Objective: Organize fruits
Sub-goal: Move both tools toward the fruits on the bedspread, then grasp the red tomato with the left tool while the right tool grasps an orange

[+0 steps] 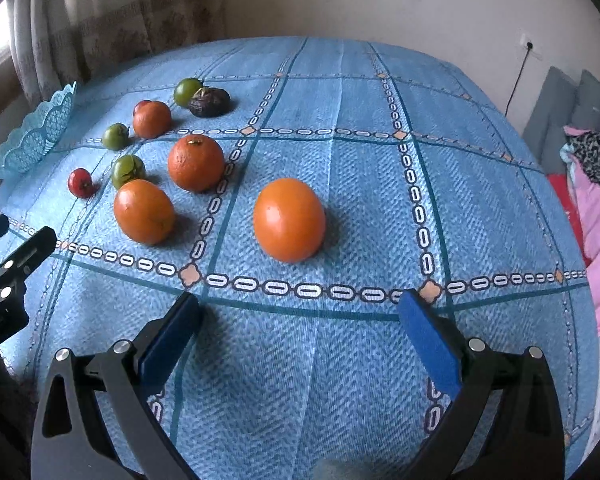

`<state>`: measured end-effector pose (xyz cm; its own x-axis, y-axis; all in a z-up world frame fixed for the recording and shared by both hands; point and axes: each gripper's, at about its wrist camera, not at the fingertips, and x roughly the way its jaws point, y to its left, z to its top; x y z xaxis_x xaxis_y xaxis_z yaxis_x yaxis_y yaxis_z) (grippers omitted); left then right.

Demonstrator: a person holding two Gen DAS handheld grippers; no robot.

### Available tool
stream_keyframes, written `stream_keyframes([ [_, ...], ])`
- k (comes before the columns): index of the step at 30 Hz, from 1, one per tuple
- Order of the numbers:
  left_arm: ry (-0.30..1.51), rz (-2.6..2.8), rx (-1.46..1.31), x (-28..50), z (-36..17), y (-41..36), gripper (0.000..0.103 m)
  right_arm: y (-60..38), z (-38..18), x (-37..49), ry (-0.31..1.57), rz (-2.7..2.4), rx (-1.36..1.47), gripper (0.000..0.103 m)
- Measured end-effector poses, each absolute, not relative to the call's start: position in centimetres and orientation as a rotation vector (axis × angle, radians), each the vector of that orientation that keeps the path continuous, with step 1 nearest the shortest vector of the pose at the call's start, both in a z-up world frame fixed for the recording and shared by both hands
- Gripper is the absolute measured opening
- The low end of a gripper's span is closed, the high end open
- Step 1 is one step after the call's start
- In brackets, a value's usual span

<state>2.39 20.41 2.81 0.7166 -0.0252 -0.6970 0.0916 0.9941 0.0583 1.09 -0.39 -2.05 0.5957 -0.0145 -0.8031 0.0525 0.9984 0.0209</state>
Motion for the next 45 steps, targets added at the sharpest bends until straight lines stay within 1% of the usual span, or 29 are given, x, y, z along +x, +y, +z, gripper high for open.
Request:
stream_keyframes([
  [4,0.803,-0.085,0.081,2.9,2.4,20.5,0.1,-0.4,-2.0,1.2,0.939,-0.027,0.034,0.098],
  [12,0.803,-0.096,0.072,3.2,2.3,20.7,0.1,-0.3,-1.8,0.8,0.934,-0.011,0.021,0.098],
  [17,0.831,-0.133,-0.01,4.0,2.5,22.4,0.1,-1.0,-1.0,0.3,0.896,0.002,0.056,0.098],
  [21,0.815,-0.125,-0.002,4.5,2.9,23.0,0.1,-1.4,-0.1,0.2,0.856,0.002,0.077,0.098],
  [24,0.818,-0.116,0.01,5.2,3.2,23.2,0.1,-1.4,0.3,0.3,0.835,0.003,0.072,0.097],
  [27,0.827,-0.126,0.014,6.0,3.5,23.1,0.1,-1.4,0.6,0.4,0.821,0.013,0.071,0.093],
  [29,0.829,-0.138,0.036,6.6,3.5,22.5,0.097,-1.5,0.8,0.6,0.816,0.022,0.068,0.086],
  [30,0.833,-0.146,0.042,6.7,3.4,22.3,0.092,-1.5,0.8,0.7,0.817,0.025,0.068,0.086],
  [33,0.862,-0.186,0.063,7.5,2.8,21.1,0.086,-1.6,0.8,1.2,0.817,0.029,0.068,0.082],
  [34,0.87,-0.19,0.068,7.9,2.5,21.0,0.083,-1.7,0.8,1.4,0.819,0.03,0.067,0.077],
  [36,0.887,-0.199,0.064,8.4,2.1,20.9,0.08,-1.9,0.6,1.9,0.828,0.035,0.073,0.076],
  [38,0.903,-0.211,0.047,8.7,1.7,20.8,0.075,-1.8,0.5,2.2,0.832,0.038,0.076,0.073],
  [40,0.911,-0.22,0.034,9.1,1.6,20.8,0.067,-1.6,0.4,2.7,0.837,0.045,0.073,0.073],
  [42,0.909,-0.214,0.033,9.3,1.6,20.7,0.062,-1.2,0.2,3.2,0.839,0.048,0.065,0.072],
  [43,0.91,-0.212,0.03,9.5,1.6,20.7,0.057,-1.1,0.1,3.6,0.844,0.049,0.063,0.068],
  [44,0.911,-0.21,0.028,9.6,1.6,20.6,0.056,-1.0,-0.1,3.7,0.848,0.049,0.064,0.062],
  [45,0.909,-0.21,0.026,9.8,1.6,20.6,0.054,-1.0,-0.3,4.0,0.86,0.054,0.067,0.06],
])
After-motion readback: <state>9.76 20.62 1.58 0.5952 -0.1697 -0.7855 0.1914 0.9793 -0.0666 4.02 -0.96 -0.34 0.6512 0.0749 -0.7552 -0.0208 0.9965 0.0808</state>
